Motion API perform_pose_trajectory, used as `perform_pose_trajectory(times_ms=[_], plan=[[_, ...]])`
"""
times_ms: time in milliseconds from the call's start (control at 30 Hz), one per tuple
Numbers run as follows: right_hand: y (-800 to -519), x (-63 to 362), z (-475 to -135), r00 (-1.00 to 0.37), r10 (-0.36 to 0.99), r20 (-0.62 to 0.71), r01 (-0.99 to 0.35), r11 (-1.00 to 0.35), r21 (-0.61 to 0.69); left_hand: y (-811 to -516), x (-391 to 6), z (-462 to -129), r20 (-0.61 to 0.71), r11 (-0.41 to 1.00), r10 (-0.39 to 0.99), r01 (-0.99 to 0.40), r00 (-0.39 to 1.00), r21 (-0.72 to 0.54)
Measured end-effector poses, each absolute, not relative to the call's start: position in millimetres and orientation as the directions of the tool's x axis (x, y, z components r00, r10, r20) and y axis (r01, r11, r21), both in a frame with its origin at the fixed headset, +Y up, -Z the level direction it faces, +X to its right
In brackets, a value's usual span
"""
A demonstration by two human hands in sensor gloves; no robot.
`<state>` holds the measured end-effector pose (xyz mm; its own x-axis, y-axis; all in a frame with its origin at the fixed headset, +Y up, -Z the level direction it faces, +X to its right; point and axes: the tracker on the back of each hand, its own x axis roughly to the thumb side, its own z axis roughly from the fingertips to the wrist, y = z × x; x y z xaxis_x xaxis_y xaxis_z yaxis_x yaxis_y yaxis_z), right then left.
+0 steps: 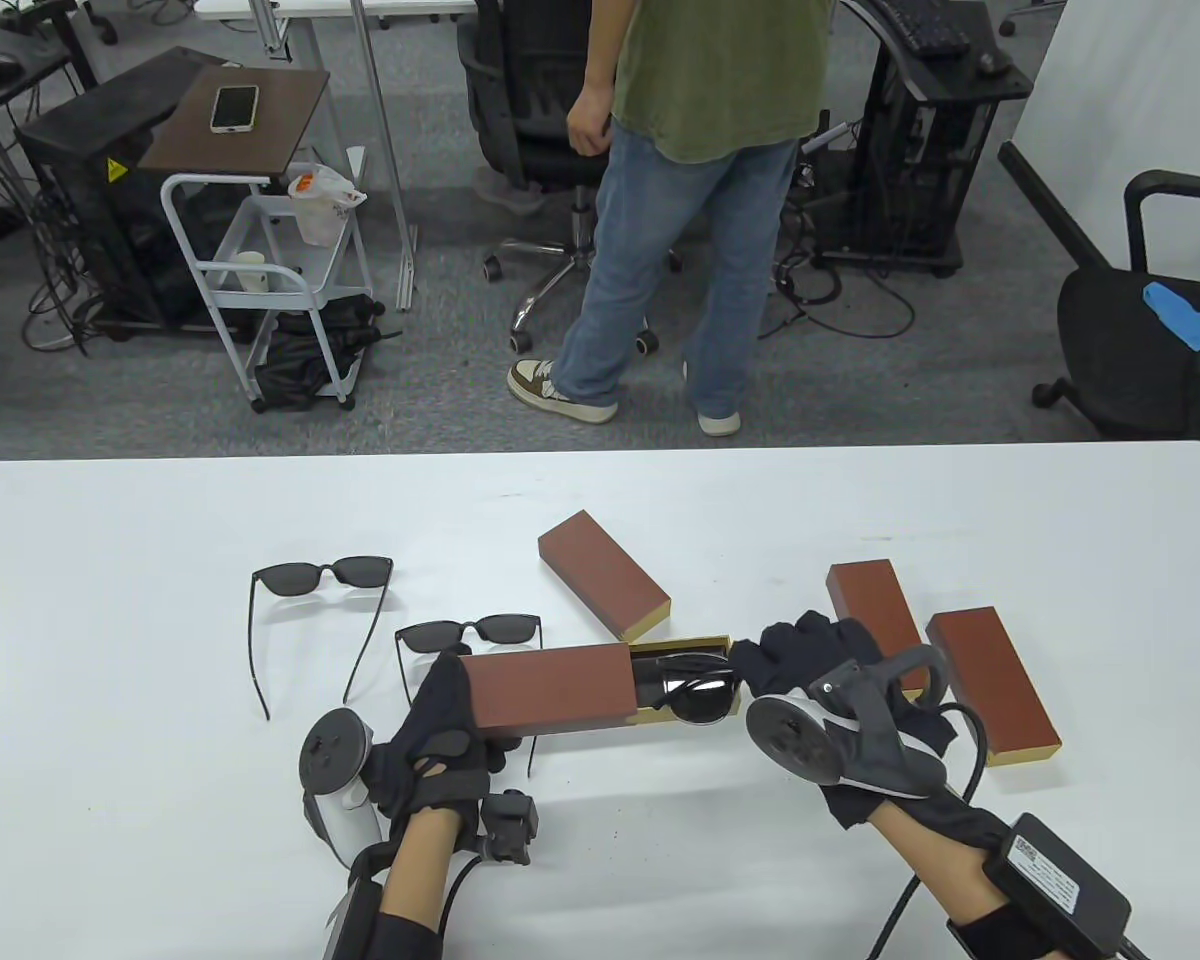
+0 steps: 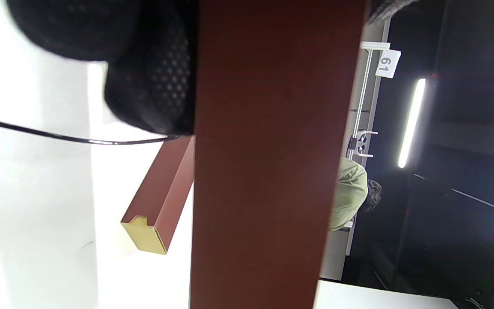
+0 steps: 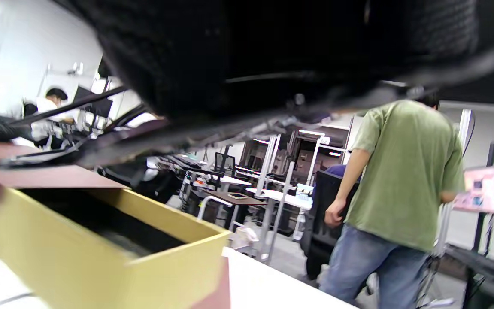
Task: Slide to open storage boxes and store sunglasses
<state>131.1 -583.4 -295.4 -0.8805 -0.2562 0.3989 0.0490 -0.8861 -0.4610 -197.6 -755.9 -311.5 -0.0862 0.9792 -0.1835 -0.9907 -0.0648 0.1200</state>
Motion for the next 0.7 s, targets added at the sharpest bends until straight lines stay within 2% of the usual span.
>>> perform_pose_trajectory(times_ms=[100,367,500,700], plan=[[-582,127,-299,-0.862,-0.351,0.365,0.151,-0.866,-0.477,-756,-194,-312,-0.185,-0.072,0.979,-0.993,-0.09,0.098],[-589,117,-297,-0.813,-0.434,0.388,0.242,-0.858,-0.453,-754,-186,-313,-0.179,-0.095,0.979,-0.995,-0.1,0.038],[-593,111,-298,-0.806,-0.438,0.398,0.254,-0.864,-0.436,-752,-179,-314,-0.17,-0.104,0.98,-0.994,-0.099,-0.02],[-595,101,-299,-0.825,-0.358,0.437,0.203,-0.909,-0.363,-751,-172,-314,-0.165,-0.074,0.984,-0.996,-0.064,-0.056]])
